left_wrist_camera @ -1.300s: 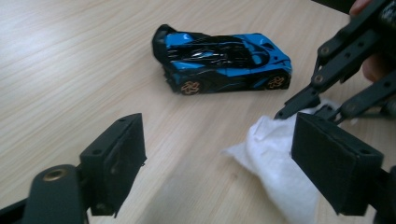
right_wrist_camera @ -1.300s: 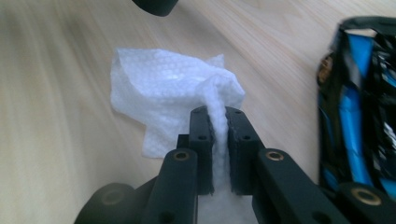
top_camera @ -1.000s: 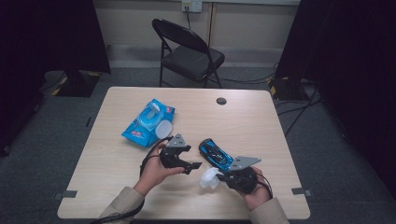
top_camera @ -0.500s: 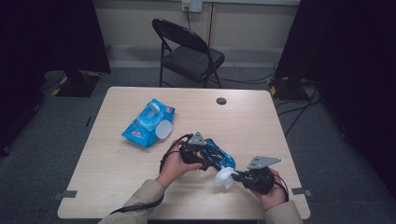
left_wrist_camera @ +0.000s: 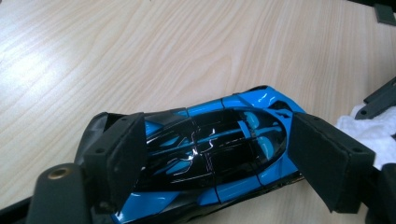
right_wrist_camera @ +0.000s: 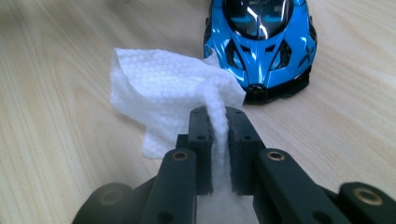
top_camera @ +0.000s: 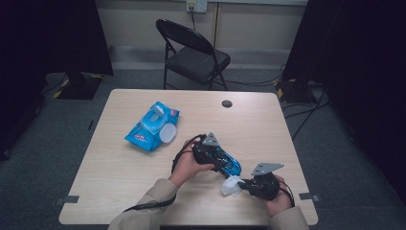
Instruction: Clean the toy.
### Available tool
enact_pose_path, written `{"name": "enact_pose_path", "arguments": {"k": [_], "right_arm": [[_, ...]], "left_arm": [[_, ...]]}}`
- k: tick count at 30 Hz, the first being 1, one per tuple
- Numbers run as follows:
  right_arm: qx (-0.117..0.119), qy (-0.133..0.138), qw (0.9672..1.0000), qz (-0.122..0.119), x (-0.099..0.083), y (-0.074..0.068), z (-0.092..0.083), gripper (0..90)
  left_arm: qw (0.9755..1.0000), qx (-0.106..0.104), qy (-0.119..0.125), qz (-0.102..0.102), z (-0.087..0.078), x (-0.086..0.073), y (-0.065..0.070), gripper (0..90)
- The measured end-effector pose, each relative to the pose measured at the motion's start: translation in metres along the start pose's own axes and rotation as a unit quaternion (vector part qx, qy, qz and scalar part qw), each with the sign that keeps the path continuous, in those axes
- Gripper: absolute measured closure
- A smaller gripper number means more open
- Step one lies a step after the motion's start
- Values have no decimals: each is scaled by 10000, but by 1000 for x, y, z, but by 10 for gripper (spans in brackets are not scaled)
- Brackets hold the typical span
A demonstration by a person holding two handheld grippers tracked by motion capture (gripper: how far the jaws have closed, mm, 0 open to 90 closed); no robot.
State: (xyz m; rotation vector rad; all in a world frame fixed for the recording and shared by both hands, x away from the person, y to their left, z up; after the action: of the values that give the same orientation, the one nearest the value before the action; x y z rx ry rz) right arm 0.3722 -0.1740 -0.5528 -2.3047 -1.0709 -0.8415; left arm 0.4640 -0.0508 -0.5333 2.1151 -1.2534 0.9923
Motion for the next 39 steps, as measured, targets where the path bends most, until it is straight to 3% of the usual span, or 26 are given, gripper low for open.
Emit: {"name": "enact_pose_path", "arguments": {"k": [8, 12, 16, 19, 24, 30, 39], "right_arm": [[-36, -7, 10000, 16, 0, 2, -1, 818], [-41, -12, 10000, -5, 1, 2, 0, 816], [-21, -55, 10000, -36, 1, 2, 3, 815], [-17, -70, 10000, -20, 2, 3, 6, 813], [-28, -77, 9999, 82, 4, 5, 9, 814], [-97, -85, 9998, 124, 6, 7, 10, 813], [-72, -93, 9999, 106, 6, 7, 11, 812]], "left_arm": [[9999, 86, -13, 141, 5, -2, -4, 191], [9991, 72, -93, 401, 11, -4, -5, 157], [9996, -22, 15, 283, 15, -4, -7, 114], [9996, -85, 227, 158, 17, -4, -7, 100], [9990, -124, 385, 197, 17, -6, -7, 104], [9989, -151, 429, 116, 17, -4, -8, 141], [9994, -78, 309, 121, 17, -3, -7, 146]]}}
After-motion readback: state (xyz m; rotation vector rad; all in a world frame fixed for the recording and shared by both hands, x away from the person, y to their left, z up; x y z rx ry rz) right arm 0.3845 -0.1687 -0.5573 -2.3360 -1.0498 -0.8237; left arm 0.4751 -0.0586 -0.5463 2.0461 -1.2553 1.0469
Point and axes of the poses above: each handheld gripper's, and its own axes: z roughly forward along the jaws, x roughly out of its top, y roughly to its right, the point moved 9 cm from there along z, roughly forward along the jaws, and after that the axes turned 3 degrees about x, right-handed, at the moved point
